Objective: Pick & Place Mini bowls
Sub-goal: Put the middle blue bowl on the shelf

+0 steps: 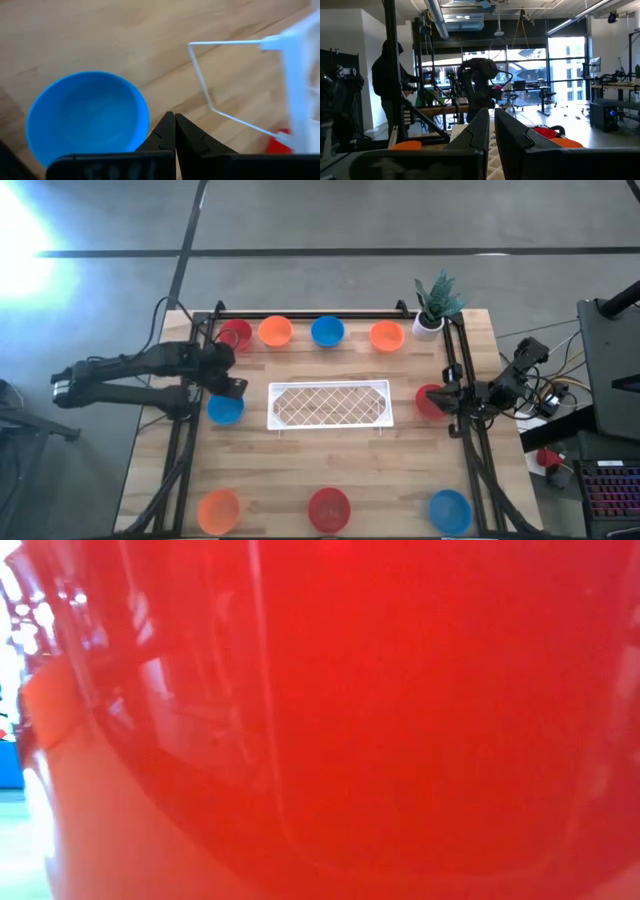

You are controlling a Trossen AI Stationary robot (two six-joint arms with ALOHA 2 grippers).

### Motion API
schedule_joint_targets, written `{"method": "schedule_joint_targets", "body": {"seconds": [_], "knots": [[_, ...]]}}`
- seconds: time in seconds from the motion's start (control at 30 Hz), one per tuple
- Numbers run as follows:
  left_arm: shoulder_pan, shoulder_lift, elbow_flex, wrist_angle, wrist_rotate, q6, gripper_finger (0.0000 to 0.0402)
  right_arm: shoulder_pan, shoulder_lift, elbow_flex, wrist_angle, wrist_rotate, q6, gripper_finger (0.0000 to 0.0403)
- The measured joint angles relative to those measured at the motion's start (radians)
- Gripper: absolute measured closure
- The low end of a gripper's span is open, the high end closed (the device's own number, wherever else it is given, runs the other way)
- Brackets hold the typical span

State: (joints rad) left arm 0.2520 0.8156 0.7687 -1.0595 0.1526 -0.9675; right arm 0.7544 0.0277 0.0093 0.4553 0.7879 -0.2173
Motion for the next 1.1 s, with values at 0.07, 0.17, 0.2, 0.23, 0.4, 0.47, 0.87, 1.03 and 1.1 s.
{"method": "schedule_joint_targets", "body": {"seconds": [0.07,0.17,0.2,0.23,0.4,0.47,0.87,1.03,1.1], "knots": [[0.0,0.01,-0.004,0.001,0.006,0.001,0.0401,0.0,0.0,0.0,0.0,0.0,0.0,0.0376],[0.0,0.032,-0.008,0.002,0.008,0.001,0.0401,0.0,0.0,0.0,0.0,-0.001,0.0,0.0376],[0.0,0.036,-0.009,0.001,0.008,0.001,0.0401,0.0,0.0,0.0,0.0,0.0,0.0,0.0376],[0.0,0.038,-0.009,0.001,0.009,0.001,0.0401,0.0,0.0,0.0,0.0,-0.001,0.0,0.0376],[0.0,0.061,-0.013,0.001,0.013,-0.008,0.0382,0.0,0.0,0.0,0.0,-0.001,0.0,0.0376],[0.0,0.071,-0.02,0.002,0.013,-0.012,0.0364,0.0,0.0,0.0,0.0,-0.001,0.0,0.0376],[0.0,0.163,-0.107,0.102,0.022,-0.012,0.0326,0.0,0.0,0.0,0.0,-0.001,0.0,0.0376],[0.0,0.195,-0.136,0.169,0.05,-0.02,0.0326,0.0,0.0,0.0,-0.001,-0.001,0.0,0.0376],[0.0,0.215,-0.136,0.174,0.051,-0.021,0.0326,0.0,0.0,0.0,-0.001,-0.001,0.007,0.0376]]}}
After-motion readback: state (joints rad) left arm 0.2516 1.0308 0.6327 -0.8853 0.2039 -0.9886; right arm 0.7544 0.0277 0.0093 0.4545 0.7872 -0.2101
